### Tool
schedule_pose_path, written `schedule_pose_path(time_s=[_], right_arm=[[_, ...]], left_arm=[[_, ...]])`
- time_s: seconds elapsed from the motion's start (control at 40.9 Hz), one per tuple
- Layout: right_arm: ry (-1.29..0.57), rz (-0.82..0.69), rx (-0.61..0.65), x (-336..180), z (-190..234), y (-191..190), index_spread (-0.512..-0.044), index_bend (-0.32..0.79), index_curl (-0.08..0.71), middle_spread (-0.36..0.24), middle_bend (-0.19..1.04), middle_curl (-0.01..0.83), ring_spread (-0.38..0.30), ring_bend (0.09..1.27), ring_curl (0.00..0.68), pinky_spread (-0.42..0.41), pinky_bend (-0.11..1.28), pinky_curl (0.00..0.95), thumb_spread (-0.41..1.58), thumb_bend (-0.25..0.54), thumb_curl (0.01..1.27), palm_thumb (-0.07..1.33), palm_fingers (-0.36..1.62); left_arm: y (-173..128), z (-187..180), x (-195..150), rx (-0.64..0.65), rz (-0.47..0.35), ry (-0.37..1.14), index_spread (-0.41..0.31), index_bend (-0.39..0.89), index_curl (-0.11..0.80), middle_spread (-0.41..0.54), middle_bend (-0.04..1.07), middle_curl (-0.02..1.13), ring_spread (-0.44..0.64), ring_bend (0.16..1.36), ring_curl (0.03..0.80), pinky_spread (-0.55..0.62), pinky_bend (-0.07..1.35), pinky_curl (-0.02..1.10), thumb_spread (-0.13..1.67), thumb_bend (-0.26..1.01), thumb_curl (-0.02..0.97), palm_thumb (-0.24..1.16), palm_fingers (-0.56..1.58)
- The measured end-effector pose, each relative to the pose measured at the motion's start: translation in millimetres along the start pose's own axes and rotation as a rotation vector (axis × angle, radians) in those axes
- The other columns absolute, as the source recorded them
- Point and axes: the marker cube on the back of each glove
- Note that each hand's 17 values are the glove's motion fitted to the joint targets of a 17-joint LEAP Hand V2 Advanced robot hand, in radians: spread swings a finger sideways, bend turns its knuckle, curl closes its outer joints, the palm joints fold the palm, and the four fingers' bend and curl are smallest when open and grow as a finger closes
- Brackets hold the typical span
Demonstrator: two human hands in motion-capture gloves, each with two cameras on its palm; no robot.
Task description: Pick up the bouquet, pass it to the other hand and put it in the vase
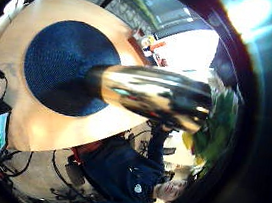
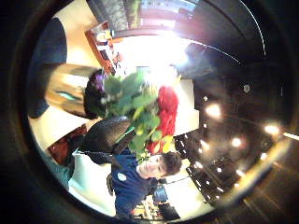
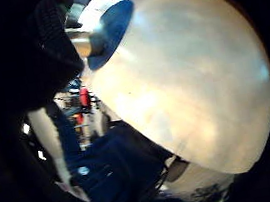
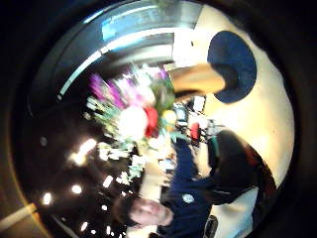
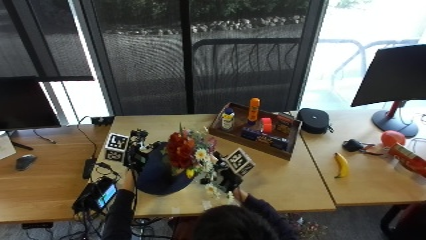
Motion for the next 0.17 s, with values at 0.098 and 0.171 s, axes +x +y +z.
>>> schedule_pose_path(time_s=[0.098,0.171], right_arm=[[-0.19,0.013,0.023,-35,72,-4,-0.24,-0.12,0.294,0.001,0.05,0.392,-0.044,0.37,0.499,0.165,0.55,0.422,0.94,-0.078,0.5,0.86,0.09],[-0.276,0.014,0.037,-35,96,-16,-0.23,-0.06,0.221,0.028,0.13,0.371,-0.03,0.43,0.474,0.184,0.6,0.405,0.93,-0.053,0.48,0.84,0.16]], left_arm=[[-7,4,-5,0.0,-0.028,0.037,0.078,0.18,0.415,0.222,0.21,0.41,0.44,0.4,0.378,0.49,0.29,0.34,0.8,-0.03,0.447,0.35,0.12],[-4,5,-4,-0.018,-0.04,0.06,0.074,0.19,0.419,0.214,0.2,0.41,0.45,0.39,0.37,0.49,0.28,0.34,0.82,-0.03,0.433,0.35,0.14]])
